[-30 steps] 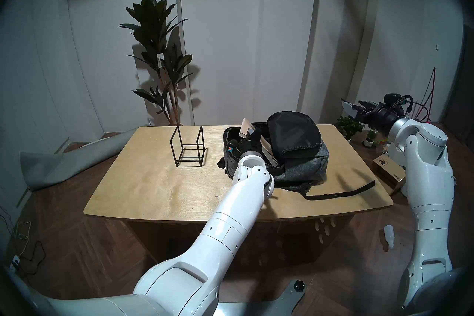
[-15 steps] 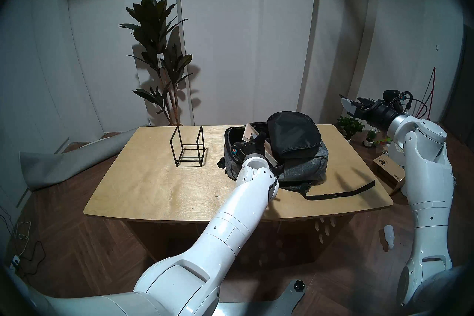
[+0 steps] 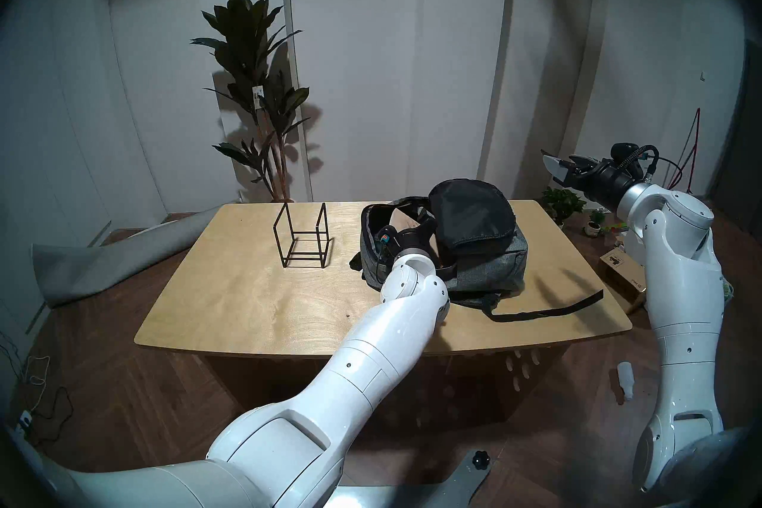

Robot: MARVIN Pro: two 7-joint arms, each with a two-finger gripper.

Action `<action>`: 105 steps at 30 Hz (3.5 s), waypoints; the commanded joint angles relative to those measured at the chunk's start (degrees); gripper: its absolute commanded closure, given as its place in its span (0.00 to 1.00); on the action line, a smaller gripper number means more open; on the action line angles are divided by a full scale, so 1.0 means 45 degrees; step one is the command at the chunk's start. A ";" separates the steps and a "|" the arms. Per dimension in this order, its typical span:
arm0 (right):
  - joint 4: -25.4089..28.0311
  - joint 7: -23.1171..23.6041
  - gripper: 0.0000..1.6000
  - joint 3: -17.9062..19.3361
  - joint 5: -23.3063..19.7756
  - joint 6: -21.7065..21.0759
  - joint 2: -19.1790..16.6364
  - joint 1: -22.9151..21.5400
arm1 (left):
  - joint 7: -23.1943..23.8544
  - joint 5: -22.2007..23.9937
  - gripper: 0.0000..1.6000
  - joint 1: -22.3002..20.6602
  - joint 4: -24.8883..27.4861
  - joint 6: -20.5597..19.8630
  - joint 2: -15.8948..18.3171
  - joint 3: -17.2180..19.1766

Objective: Put the book into the bag and close the bag

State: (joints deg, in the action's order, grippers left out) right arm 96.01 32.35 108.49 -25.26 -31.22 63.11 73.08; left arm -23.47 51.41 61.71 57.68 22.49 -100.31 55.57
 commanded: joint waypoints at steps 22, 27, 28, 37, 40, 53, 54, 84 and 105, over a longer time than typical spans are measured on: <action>0.0005 -0.0075 0.00 -0.0128 -0.0219 -0.0024 0.0241 -0.0469 | -0.5320 -0.8640 0.00 -0.1887 -0.0569 0.0269 0.0659 -0.3676; 0.0064 -0.0280 0.00 -0.0291 -0.0070 -0.0321 0.0229 -0.0449 | -0.5635 -0.8700 0.00 -0.1883 0.0152 0.0159 0.1067 -0.3478; 0.0117 -0.0323 0.00 -0.0349 0.0028 -0.0381 0.0155 -0.0412 | -0.5619 -0.8584 0.00 -0.1830 0.0564 0.0148 0.1244 -0.3361; 0.0213 -0.0464 0.00 -0.0074 -0.0024 -0.1557 -0.0140 0.0065 | -0.6015 -0.8621 0.00 -0.2000 0.2207 0.0499 0.2120 -0.2536; 0.0105 -0.0581 0.00 0.0059 -0.0010 -0.1945 -0.0140 0.0261 | -0.5975 -0.8499 0.00 -0.1971 0.2890 0.0518 0.2418 -0.2263; -0.0412 -0.1027 0.00 0.0080 -0.0163 -0.3079 0.0375 0.0850 | -0.5360 -0.7816 0.00 -0.1048 0.5118 0.0089 0.4472 -0.1368; -0.0419 -0.1057 0.00 0.0062 -0.0170 -0.3119 0.0412 0.0862 | -0.5268 -0.7784 0.00 -0.0942 0.5200 0.0023 0.4580 -0.1299; -0.0444 -0.1854 0.00 0.0367 -0.0981 -0.3837 0.1741 0.0341 | -0.0838 -0.5236 0.00 0.1535 0.9838 -0.3039 0.9245 -0.0158; -0.0941 -0.3494 0.00 0.0605 -0.1476 -0.4516 0.3360 -0.0707 | 0.2792 0.0941 0.00 0.2572 1.2322 -0.7685 1.1959 0.1815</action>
State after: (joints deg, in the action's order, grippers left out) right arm 91.79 19.11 111.53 -31.35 -51.25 75.07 73.40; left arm -14.38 48.59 73.41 111.05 -6.87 -50.34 60.47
